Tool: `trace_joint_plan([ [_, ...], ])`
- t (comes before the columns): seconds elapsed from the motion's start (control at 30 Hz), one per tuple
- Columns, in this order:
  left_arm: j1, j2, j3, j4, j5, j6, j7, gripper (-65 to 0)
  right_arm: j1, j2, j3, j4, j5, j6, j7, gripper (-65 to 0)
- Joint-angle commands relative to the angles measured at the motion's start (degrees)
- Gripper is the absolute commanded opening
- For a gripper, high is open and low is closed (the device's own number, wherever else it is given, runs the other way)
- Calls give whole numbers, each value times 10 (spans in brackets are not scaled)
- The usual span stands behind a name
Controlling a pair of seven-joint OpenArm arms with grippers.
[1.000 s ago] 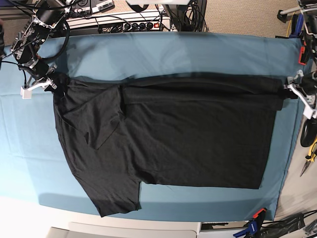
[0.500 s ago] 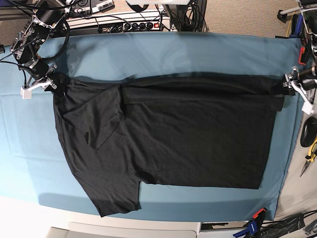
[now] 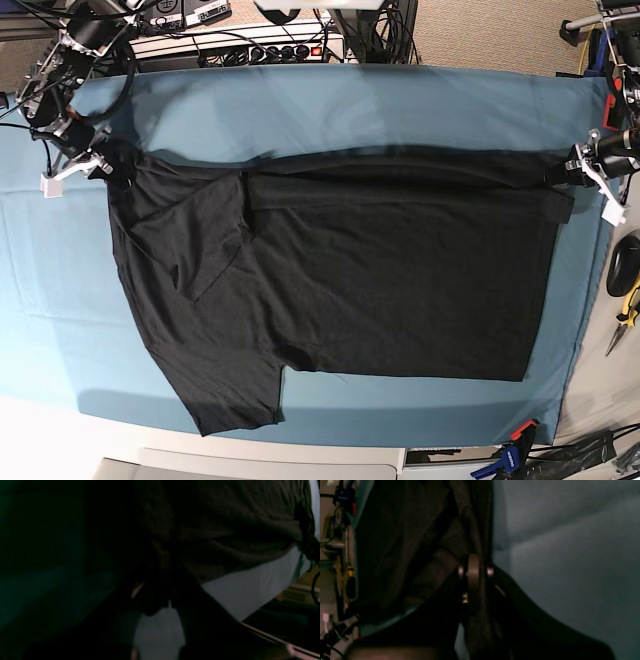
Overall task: Fold the T-shirt properly
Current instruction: 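Pull the gripped edge toward the arms with both grippers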
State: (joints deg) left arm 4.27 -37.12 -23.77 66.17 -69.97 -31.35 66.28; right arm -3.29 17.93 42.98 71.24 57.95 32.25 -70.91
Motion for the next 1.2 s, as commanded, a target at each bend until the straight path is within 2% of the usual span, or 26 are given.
trace_joint_plan([
  [0.0,-3,-22,-3,6,-17,-3,5,-650,1,20,1,4,-14,-1,-10,-650],
  [0.2,6,-52,-4,6,-42,-9,20,-650,1,63,1,4,-5,-1,-24,-650],
  [0.47,52,-59,-4,6,-73,-17,34,-650,-50,113,2,4,31,-1,-42,-650],
  [0.67,91,-59,-4,9,-108,-31,54,-650,-105,118,2,4,60,0,-50,-650],
  [0.97,167,-59,-8,60,-119,-33,59,-650,-141,120,2,4,78,10,-60,-650],
  [1.17,220,-59,-71,116,-119,-33,57,-650,-160,137,2,4,92,18,-68,-650],
])
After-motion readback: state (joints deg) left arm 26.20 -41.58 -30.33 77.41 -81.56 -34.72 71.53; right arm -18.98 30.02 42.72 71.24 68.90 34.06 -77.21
